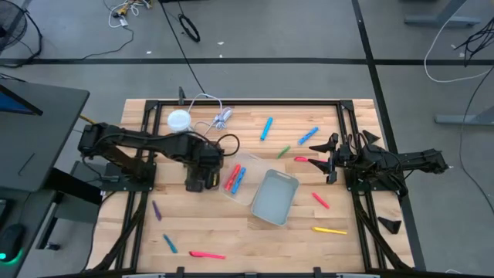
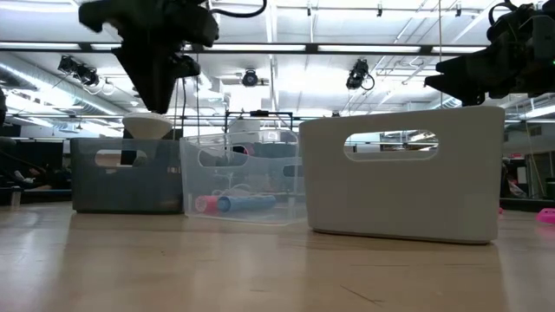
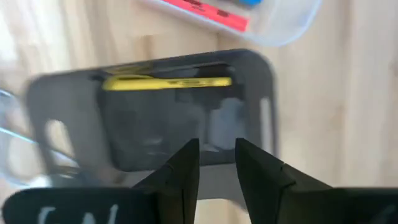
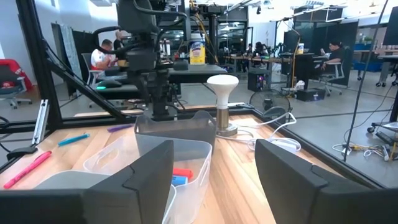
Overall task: Pick & Place Markers
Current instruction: Put the bottom pink marker into the black bin
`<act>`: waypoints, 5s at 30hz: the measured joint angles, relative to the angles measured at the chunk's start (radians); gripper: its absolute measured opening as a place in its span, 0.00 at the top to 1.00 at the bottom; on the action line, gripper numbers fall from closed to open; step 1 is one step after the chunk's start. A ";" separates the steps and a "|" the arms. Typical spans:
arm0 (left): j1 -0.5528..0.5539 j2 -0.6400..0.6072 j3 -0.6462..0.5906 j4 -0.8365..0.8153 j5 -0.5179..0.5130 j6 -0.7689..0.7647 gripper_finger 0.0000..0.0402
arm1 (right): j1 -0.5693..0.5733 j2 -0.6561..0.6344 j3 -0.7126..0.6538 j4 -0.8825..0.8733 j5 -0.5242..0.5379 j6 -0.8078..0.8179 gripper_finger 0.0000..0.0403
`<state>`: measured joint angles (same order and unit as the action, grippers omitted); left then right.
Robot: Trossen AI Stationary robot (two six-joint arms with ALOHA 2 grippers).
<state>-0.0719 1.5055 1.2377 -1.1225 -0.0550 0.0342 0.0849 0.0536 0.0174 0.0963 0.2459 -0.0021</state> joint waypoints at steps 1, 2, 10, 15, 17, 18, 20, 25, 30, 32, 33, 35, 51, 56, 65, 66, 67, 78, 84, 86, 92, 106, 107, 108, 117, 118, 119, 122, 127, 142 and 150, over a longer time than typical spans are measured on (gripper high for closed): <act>0.000 -0.002 0.000 0.000 0.022 -0.031 0.73 | 0.000 0.000 0.000 0.000 0.000 0.000 0.43; -0.001 -0.002 0.000 -0.002 0.040 -0.058 0.73 | 0.000 0.000 0.000 0.000 0.000 0.000 0.43; -0.003 -0.003 0.000 -0.002 0.151 -0.156 0.73 | 0.000 0.000 0.000 0.000 0.000 0.000 0.43; -0.066 -0.001 0.000 -0.001 0.135 -0.187 0.73 | 0.000 0.000 0.000 0.000 0.000 0.000 0.43; -0.108 0.000 0.000 -0.001 0.114 -0.188 0.73 | 0.000 0.000 0.000 0.000 0.000 0.000 0.43; -0.130 0.000 0.000 -0.001 0.106 -0.192 0.73 | 0.000 0.000 0.000 0.000 0.000 0.000 0.43; -0.173 0.000 0.000 -0.001 0.092 -0.226 0.73 | 0.000 0.000 0.000 0.000 0.000 0.000 0.43; -0.275 0.005 0.000 0.004 0.085 -0.347 0.73 | 0.000 0.000 0.000 0.000 0.000 0.000 0.43; -0.378 0.043 0.006 0.014 0.097 -0.457 0.73 | 0.000 0.000 0.000 0.000 0.000 0.000 0.43; -0.418 0.070 0.014 0.015 0.111 -0.475 0.73 | 0.000 0.000 0.000 0.000 0.000 0.000 0.43; -0.439 0.084 0.024 0.015 0.112 -0.476 0.73 | 0.000 0.000 0.000 0.000 0.000 0.000 0.43; -0.478 0.114 0.049 0.019 0.112 -0.477 0.73 | 0.000 0.000 0.000 0.000 -0.001 0.000 0.43; -0.607 0.390 0.340 0.025 0.109 -0.576 0.73 | 0.000 0.000 0.000 0.000 0.000 0.000 0.43; -0.621 0.457 0.433 0.026 0.111 -0.576 0.73 | 0.000 0.000 0.000 0.000 0.000 0.000 0.43; -0.649 0.507 0.490 0.031 0.112 -0.656 0.73 | 0.000 0.000 0.000 0.000 0.000 0.000 0.43; -0.651 0.511 0.490 0.033 0.112 -0.659 0.73 | 0.000 0.000 0.000 0.000 0.000 0.000 0.43; -0.651 0.516 0.490 0.035 0.112 -0.659 0.73 | 0.000 0.000 0.000 0.000 0.000 0.000 0.43; -0.689 0.621 0.490 0.117 0.133 -0.679 0.73 | 0.000 0.000 0.000 0.000 0.000 0.000 0.43; -0.692 0.659 0.489 0.126 0.138 -0.678 0.73 | 0.000 0.000 0.000 0.000 0.000 0.000 0.43; -0.690 0.666 0.490 0.132 0.119 -0.677 0.73 | 0.000 0.000 0.000 0.000 0.000 0.000 0.43; -0.679 0.683 0.490 0.135 0.083 -0.676 0.73 | 0.000 0.000 0.000 0.000 0.000 0.000 0.43; -0.670 0.731 0.490 0.142 0.103 -0.625 0.73 | 0.000 0.000 0.000 0.000 0.000 0.000 0.43; -0.670 0.731 0.490 0.143 0.105 -0.614 0.73 | 0.000 0.000 0.000 0.000 0.000 0.000 0.43; -0.670 0.731 0.490 0.144 0.109 -0.602 0.74 | 0.000 0.000 0.000 0.000 0.000 0.000 0.43; -0.662 0.734 0.490 0.149 0.131 -0.599 0.93 | 0.000 0.000 0.000 0.000 0.000 0.000 0.43; -0.659 0.734 0.490 0.153 0.131 -0.599 0.94 | 0.000 0.000 0.000 0.000 0.000 0.000 0.43; -0.657 0.734 0.490 0.154 0.131 -0.599 0.94 | 0.000 0.000 0.000 0.000 0.000 0.000 0.43; -0.651 0.734 0.490 0.155 0.132 -0.599 0.94 | 0.000 0.000 0.000 0.000 0.000 0.000 0.43; -0.645 0.735 0.490 0.153 0.129 -0.598 0.92 | 0.000 0.000 0.000 0.000 0.000 0.000 0.43; -0.622 0.649 0.488 0.010 0.092 -0.550 0.93 | 0.000 0.000 0.000 0.000 0.000 0.000 0.43; -0.582 0.549 0.488 -0.084 0.036 -0.464 0.93 | 0.000 0.000 0.000 0.000 0.000 0.000 0.43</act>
<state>-0.6541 2.0546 1.7260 -1.2067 -0.0194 -0.4297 0.0845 0.0540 0.0177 0.0963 0.2457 -0.0021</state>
